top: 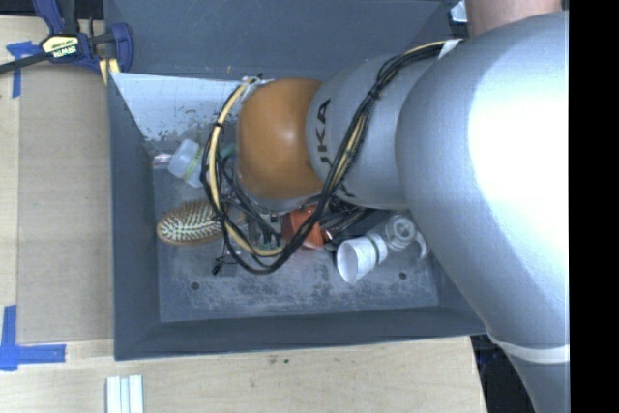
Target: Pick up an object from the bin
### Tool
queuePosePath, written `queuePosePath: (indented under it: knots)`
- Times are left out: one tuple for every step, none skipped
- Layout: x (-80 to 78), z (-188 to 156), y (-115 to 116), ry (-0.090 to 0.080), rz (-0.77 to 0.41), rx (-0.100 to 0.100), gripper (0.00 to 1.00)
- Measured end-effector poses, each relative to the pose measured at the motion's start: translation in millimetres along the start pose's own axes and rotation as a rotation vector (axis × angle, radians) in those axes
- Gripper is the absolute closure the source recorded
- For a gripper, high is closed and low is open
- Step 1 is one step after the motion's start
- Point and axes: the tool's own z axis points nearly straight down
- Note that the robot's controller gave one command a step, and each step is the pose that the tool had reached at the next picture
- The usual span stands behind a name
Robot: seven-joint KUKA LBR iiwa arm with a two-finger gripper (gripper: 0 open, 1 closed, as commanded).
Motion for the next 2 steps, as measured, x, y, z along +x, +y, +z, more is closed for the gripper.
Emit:
queuePosePath:
  knots:
    - [1.0,1.9,-8.3,-0.011,0.333,-0.007,0.00]
    - [-3.5,-2.5,-2.5,-0.010,0.021,-0.001,1.00]
